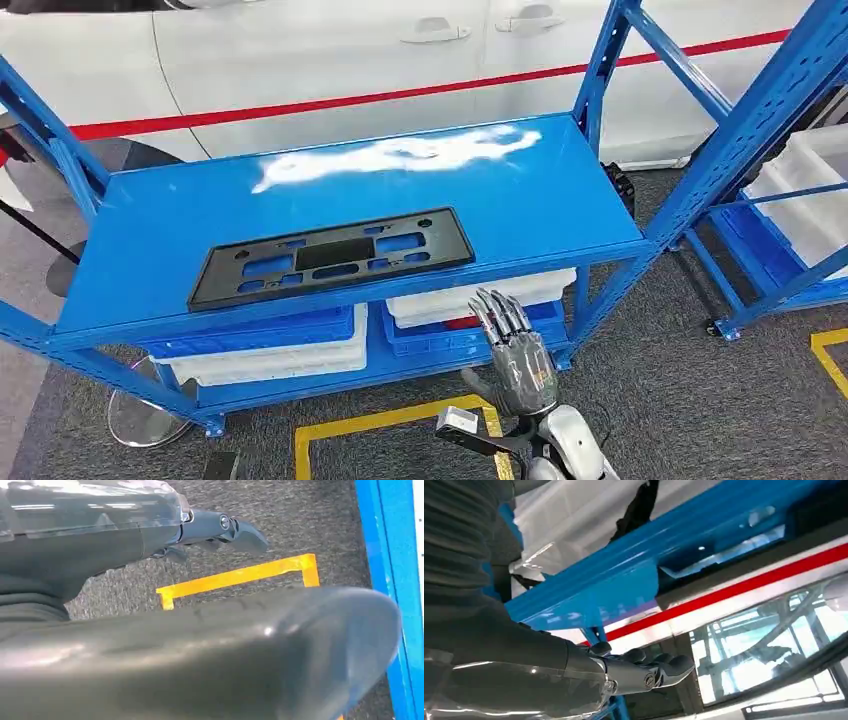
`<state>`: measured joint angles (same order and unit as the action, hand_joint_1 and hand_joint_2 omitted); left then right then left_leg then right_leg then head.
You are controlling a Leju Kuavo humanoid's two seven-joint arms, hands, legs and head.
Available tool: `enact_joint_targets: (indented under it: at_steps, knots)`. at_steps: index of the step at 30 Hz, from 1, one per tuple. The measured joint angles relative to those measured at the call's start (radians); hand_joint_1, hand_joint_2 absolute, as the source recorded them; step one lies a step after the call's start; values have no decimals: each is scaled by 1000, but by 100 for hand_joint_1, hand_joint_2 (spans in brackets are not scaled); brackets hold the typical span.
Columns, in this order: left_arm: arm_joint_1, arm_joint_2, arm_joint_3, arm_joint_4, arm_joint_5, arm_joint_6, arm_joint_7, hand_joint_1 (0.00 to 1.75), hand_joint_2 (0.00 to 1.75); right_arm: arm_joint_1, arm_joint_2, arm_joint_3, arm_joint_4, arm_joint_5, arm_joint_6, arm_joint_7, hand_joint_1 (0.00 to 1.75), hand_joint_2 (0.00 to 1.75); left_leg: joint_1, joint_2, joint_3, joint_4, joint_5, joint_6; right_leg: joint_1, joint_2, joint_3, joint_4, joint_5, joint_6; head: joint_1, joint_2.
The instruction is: Take the parts from the cabinet and place them on the table.
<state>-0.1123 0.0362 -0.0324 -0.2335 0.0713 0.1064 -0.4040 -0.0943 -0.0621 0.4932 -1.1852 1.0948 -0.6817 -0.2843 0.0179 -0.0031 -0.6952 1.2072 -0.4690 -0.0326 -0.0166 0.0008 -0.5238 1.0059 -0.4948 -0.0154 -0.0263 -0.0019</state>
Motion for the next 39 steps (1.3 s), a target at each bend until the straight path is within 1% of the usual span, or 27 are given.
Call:
enact_joint_targets:
  at_steps: [1,2,3,4,6,8,9,12,13,14,15,17,19,20,23,24,26,28,29,30,31,33,34,35,36,38,39]
  knots:
    - [0,1,5,0,3,-5,-3,0,0,1,13,-20,0,-14,-1,-22,0,175,2,1,37,-88,51,0,-2,0,13,0,-9,4,0,0]
    - [1,1,8,0,5,-9,-6,0,0,0,22,-37,-1,-27,-2,-44,0,175,3,2,65,-165,76,2,-2,0,19,0,-19,11,0,0]
    - [0,2,10,0,10,-15,-8,0,0,-3,27,-48,-2,-43,-4,-71,0,175,-8,1,84,-176,54,7,2,2,21,3,-26,21,-2,0]
    - [-1,3,13,0,13,-18,-11,0,0,-6,32,-59,-2,-58,-5,-98,0,175,-7,0,84,-179,48,21,2,2,21,1,-28,26,-2,0]
    - [3,5,24,0,19,-28,-17,0,0,-10,48,-90,-3,-88,-9,-155,0,175,-8,0,85,-185,39,35,3,1,31,3,-24,38,2,0]
    - [4,6,29,0,23,-34,-21,0,0,-14,59,-111,-5,-108,-13,-198,0,175,-4,-3,111,-197,35,51,-2,0,26,37,-30,44,4,0]
    - [3,6,29,0,23,-34,-23,0,0,-20,61,-117,-5,-108,-16,-207,0,175,-4,-3,120,-200,32,55,-1,0,-4,88,-43,45,4,0]
    - [3,8,32,0,24,-35,-26,0,0,-23,67,-129,-2,-108,-17,-211,0,175,-8,-3,134,-200,19,65,0,0,-161,308,-135,51,5,0]
    - [4,8,34,0,23,-35,-27,0,0,-23,69,-129,-1,-108,-17,-212,0,175,-9,-5,138,-200,14,65,0,0,-185,324,-134,50,5,0]
    - [6,8,35,0,22,-33,-31,0,0,-24,70,-130,0,-108,-17,-212,0,175,-10,-7,147,-200,8,65,1,0,-191,301,-103,46,5,0]
    - [6,8,35,0,21,-33,-37,0,0,-25,71,-130,1,-108,-17,-212,0,175,-11,-8,156,-200,1,64,2,0,-177,238,-45,41,6,0]
    - [6,7,36,0,18,-33,-42,0,0,-31,71,-130,1,-108,-17,-211,0,175,-12,-9,175,-201,-13,58,8,0,-117,59,89,24,6,0]
    - [3,7,36,0,15,-34,-46,0,0,-41,72,-130,5,-107,-17,-208,0,175,-16,-10,173,-198,-22,46,18,0,-112,27,42,14,6,0]
    - [3,7,37,0,15,-34,-47,0,0,-42,76,-130,6,-105,-17,-203,0,175,-16,-9,171,-199,-27,39,18,0,-112,25,74,9,5,0]
    - [3,6,37,0,13,-34,-48,0,0,-53,77,-125,13,-100,-18,-191,0,175,-19,-8,184,-189,-25,25,13,1,-102,22,76,-2,6,0]
    - [1,8,37,0,13,-34,-48,0,0,-60,77,-120,15,-98,-18,-185,0,175,-14,-5,180,-177,-40,23,9,-1,-95,14,77,-4,6,0]
    - [-3,5,37,0,13,-34,-48,0,0,-78,77,-102,21,-96,-18,-177,0,175,-12,-3,135,-81,-94,15,9,0,-90,14,72,-12,4,0]
    - [-4,5,37,0,10,-35,-48,0,0,-87,77,-86,33,-88,-18,-165,0,175,-9,-3,54,64,-159,7,11,-1,-90,14,69,-16,4,0]
    - [-2,5,37,0,8,-38,-47,0,0,-95,77,-72,47,-84,-17,-158,0,175,-8,-3,24,107,-169,4,11,0,-91,16,69,-17,4,0]
    - [-1,5,37,0,3,-41,-46,0,0,-102,77,-59,59,-80,-17,-153,0,175,-7,-3,20,99,-151,3,11,0,-90,17,67,-17,4,0]
    - [-2,5,37,0,2,-44,-46,0,0,-110,78,-47,69,-76,-17,-147,0,175,-6,-3,35,49,-112,3,10,1,-89,18,66,-15,4,0]
    - [-8,5,37,0,-2,-48,-44,0,0,-130,80,-25,90,-67,-17,-139,0,175,-5,-2,103,-119,-8,8,10,2,-84,21,63,-11,4,0]
    - [-11,5,37,0,-3,-49,-43,0,0,-144,83,-13,104,-63,-17,-136,0,175,-6,-1,124,-185,8,13,11,1,-83,21,62,-7,5,0]
    - [-15,3,37,0,-5,-53,-42,0,0,-159,85,0,121,-60,-17,-132,0,175,-13,0,118,-187,-24,20,13,2,-88,24,66,1,4,0]
    - [-16,2,37,0,-5,-57,-41,0,0,-172,89,10,133,-60,-17,-132,0,175,-15,-1,119,-186,-1,29,13,2,-92,23,64,7,5,0]
    - [-16,2,37,0,-4,-64,-40,0,0,-189,97,37,154,-63,-17,-132,0,175,-16,-2,122,-187,13,39,12,2,-87,19,66,18,6,0]
    - [-18,-4,37,0,-6,-68,-40,0,0,-200,102,51,166,-64,-18,-131,0,175,-5,0,127,-200,25,50,13,3,-89,27,59,25,5,0]
